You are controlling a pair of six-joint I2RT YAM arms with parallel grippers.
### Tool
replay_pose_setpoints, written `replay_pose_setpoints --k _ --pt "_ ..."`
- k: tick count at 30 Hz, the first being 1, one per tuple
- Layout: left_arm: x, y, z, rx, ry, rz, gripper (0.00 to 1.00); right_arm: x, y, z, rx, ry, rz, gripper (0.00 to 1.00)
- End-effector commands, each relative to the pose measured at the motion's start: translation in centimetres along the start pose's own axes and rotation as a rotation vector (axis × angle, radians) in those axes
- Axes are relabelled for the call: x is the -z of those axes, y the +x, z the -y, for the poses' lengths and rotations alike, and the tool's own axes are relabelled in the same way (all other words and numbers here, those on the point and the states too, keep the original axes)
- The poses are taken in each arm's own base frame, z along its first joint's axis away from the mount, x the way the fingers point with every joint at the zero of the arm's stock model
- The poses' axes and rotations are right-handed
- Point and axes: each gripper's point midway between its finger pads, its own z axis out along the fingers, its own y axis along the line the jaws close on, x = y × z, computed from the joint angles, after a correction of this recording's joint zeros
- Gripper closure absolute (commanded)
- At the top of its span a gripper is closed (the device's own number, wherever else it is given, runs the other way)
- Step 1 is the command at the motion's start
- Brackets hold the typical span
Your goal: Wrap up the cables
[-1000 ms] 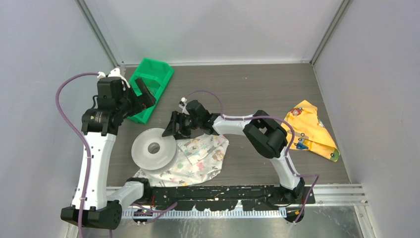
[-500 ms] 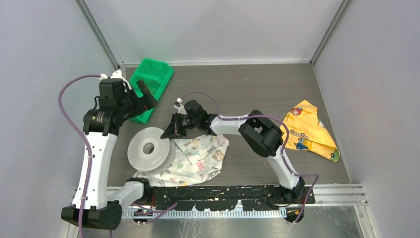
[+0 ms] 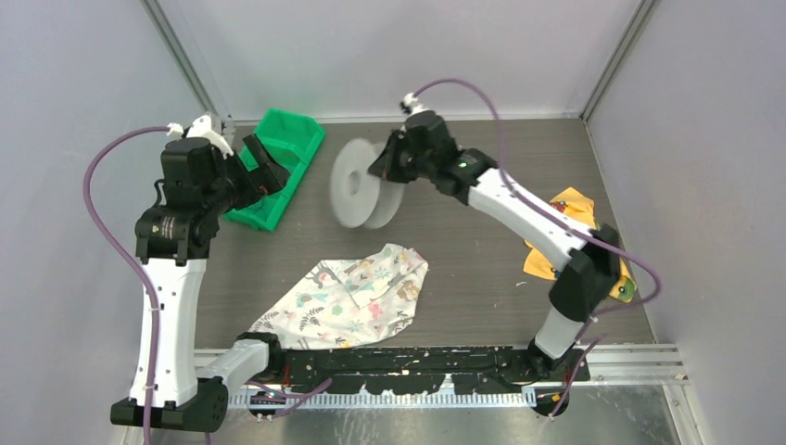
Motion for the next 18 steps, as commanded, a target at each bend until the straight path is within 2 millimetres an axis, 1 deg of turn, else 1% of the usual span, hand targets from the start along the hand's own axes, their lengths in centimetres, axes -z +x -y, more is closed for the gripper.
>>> replay_pose_setpoints --k 1,3,5,7,9,10,13,15,18 --pt "-1.1 1.0 -0.6 -0.002 -0.013 -0.028 0.00 9.0 -6.4 5.3 0.299 0.463 0.294 1.00" --pt "-1.9 1.8 -0.5 0.019 0.003 -0.051 0.00 11.6 -7.7 8.4 0.375 0.661 0.373 0.99" --pt "-2.7 2.5 -0.3 0.036 0.023 -0.077 0.00 13.6 -8.5 10.7 0.440 0.815 0.423 1.00" --pt "-3.3 2.9 -0.2 0.047 0.032 -0.097 0.00 14.4 -8.6 12.1 0.482 0.901 0.445 0.99" --pt "-3.8 3.1 -0.1 0.052 0.035 -0.109 0.00 14.5 -8.3 13.1 0.499 0.944 0.447 0.99" --pt "-4.0 3.2 -0.1 0.051 0.037 -0.113 0.00 14.2 -8.1 13.5 0.503 0.953 0.443 0.99" --pt "-4.7 3.8 -0.6 0.043 0.023 -0.137 0.00 13.1 -7.2 14.6 0.489 0.970 0.428 0.99" --pt "-4.9 4.4 -0.9 0.043 0.012 -0.158 0.00 12.0 -6.3 15.2 0.479 0.950 0.411 0.99" --pt "-5.1 5.2 -1.3 0.045 0.004 -0.175 0.00 11.1 -5.6 15.7 0.469 0.935 0.405 0.99"
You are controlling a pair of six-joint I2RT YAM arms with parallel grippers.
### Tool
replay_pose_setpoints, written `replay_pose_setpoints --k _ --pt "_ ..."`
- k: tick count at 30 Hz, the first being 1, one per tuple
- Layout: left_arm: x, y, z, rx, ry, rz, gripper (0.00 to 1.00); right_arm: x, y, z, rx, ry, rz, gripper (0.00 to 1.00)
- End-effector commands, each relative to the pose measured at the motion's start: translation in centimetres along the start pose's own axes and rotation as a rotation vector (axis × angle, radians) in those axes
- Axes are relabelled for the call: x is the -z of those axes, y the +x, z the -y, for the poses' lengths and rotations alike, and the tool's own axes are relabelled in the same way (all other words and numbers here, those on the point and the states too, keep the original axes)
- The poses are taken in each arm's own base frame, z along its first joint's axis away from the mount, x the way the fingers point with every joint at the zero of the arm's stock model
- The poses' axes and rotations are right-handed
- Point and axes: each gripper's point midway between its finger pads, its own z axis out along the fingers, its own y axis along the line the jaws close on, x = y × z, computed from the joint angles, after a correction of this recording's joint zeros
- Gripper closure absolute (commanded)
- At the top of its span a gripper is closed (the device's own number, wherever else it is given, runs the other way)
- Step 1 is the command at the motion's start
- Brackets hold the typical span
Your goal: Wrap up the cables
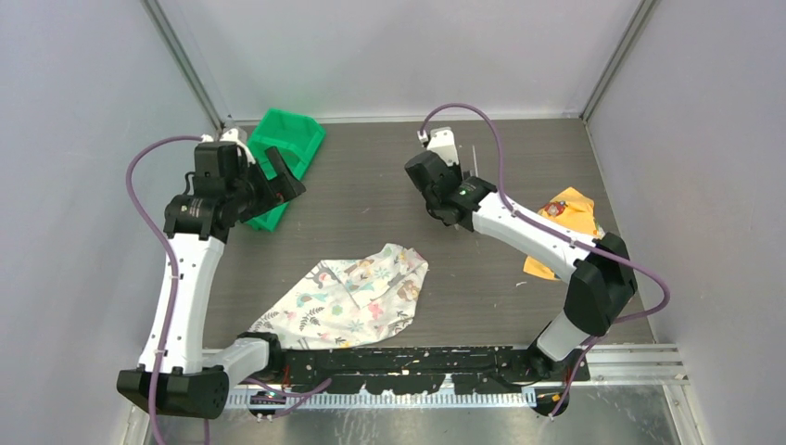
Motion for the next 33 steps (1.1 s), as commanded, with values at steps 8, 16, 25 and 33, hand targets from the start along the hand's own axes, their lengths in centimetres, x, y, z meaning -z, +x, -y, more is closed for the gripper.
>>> replay_pose_setpoints --k 8,16,25,33 --pt "-0.6 0.6 -0.1 -0.010 0.021 -0.005 0.00 0.7 -2.7 -1.0 -0.186 -0.092 0.126 0.99" --pt "-0.8 1.2 -0.5 -0.010 0.015 -0.023 0.00 -0.3 -0.9 -2.4 -0.275 -0.181 0.079 1.00" --pt "-0.6 1.6 -0.7 -0.011 0.006 -0.030 0.00 0.2 -0.7 -1.6 -0.317 -0.183 0.066 0.48" --pt "-0.9 1.9 -0.5 0.005 0.021 -0.039 0.00 3.9 -4.8 1.8 -0.350 -0.178 0.153 0.36"
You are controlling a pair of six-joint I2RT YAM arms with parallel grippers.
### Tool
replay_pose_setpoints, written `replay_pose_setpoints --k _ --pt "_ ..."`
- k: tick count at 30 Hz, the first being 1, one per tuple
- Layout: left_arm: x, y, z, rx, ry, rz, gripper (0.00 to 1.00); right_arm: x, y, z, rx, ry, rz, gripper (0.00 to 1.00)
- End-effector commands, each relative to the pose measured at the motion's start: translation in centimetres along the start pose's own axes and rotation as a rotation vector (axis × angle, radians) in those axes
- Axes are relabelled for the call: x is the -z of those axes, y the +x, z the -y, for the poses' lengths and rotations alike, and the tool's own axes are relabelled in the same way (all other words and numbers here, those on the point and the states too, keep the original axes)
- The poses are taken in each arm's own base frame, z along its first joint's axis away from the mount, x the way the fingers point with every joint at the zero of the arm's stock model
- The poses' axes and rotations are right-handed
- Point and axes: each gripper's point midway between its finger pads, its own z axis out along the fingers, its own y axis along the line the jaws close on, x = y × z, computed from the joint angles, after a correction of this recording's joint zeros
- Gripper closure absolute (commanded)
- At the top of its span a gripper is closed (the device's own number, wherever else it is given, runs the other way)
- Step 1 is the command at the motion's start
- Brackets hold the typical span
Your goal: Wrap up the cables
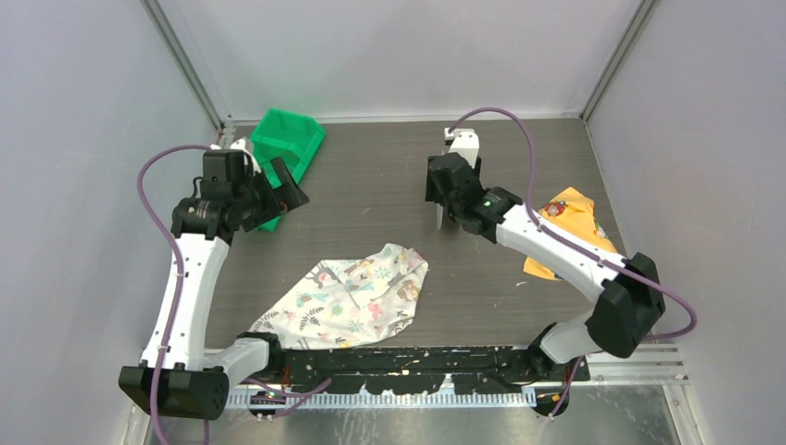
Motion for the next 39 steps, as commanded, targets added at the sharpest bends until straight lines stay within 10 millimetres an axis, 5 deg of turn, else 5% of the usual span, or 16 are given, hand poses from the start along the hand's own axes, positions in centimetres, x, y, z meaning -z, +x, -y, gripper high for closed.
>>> replay_pose_setpoints --k 1,5,9,15,17,25,31,34,39 --pt "0.3 -0.5 0.6 -0.004 0.040 0.032 0.00 4.2 -6.2 1.2 -0.084 -0.019 0.150 0.35" --pt "0.0 -0.3 0.5 0.001 0.037 0.020 0.00 6.3 -7.7 3.3 -0.089 0.006 0.213 0.34" --pt "-0.4 -0.4 -0.1 0.015 0.000 0.021 0.00 6.6 -6.9 5.5 -0.053 0.081 0.189 0.30" --pt "0.4 -2.9 -9.8 0.065 -0.583 0.041 0.00 8.2 -6.8 8.7 -0.101 0.131 0.199 0.18" --pt "-0.5 -3.7 -11.3 0.096 -0.648 -0.006 0.00 8.9 -7.1 9.5 -0.117 0.127 0.215 0.18" --pt "-9.1 -8.1 -12.1 0.057 -0.709 -0.061 0.10 10.1 -7.4 10.4 -0.126 0.120 0.230 0.17" --pt "-14.4 -11.9 -7.6 -0.036 -0.679 -0.013 0.16 10.5 -7.0 10.6 -0.138 0.109 0.224 0.17" --pt "-15.8 -12.2 -7.4 -0.145 -0.710 -0.056 0.18 10.9 -6.7 11.0 -0.150 0.112 0.223 0.17" --pt "-13.8 -12.4 -10.7 -0.052 -0.799 -0.078 0.18 10.9 -5.9 11.2 -0.152 0.110 0.209 0.16"
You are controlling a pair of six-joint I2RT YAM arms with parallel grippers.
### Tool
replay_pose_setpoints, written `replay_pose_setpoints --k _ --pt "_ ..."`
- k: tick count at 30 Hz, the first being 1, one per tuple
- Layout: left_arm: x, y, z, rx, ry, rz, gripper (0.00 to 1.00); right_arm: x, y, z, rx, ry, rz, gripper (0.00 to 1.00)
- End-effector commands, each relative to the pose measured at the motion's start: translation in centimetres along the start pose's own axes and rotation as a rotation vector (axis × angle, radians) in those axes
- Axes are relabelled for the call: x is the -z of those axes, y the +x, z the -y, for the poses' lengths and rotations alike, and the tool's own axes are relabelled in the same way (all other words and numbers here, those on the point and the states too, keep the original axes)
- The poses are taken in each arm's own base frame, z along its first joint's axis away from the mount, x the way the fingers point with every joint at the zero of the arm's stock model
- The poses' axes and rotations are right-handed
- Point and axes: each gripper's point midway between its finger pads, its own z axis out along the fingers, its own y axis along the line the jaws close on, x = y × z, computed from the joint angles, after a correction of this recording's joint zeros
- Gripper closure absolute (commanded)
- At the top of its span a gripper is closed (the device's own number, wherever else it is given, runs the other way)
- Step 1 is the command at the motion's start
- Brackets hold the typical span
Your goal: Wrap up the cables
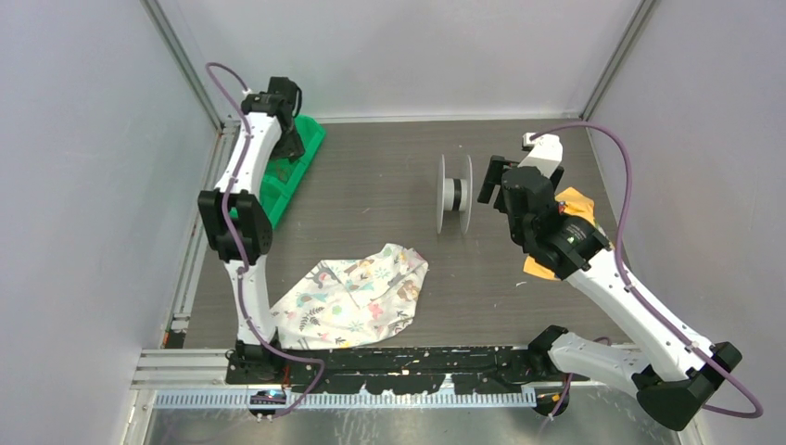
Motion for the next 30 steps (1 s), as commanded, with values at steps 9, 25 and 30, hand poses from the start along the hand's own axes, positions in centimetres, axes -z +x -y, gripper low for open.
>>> replay_pose_setpoints --k 9,25,30 --pt "-1.7 -1.1 -11.1 0.411 0.001 -0.049 0.22 0.2 0.6 -0.6 -0.045 -0.041 -0.018 0.16" --pt "-6.9 1.6 -10.2 0.306 -0.018 -0.185 0.44 0.2 2.7 -0.6 -0.049 -0.044 -0.078 0.15" --pt "-8.2 3.7 -9.0 0.270 0.050 -0.202 0.44 0.2 2.8 -0.8 -0.054 -0.051 -0.084 0.15"
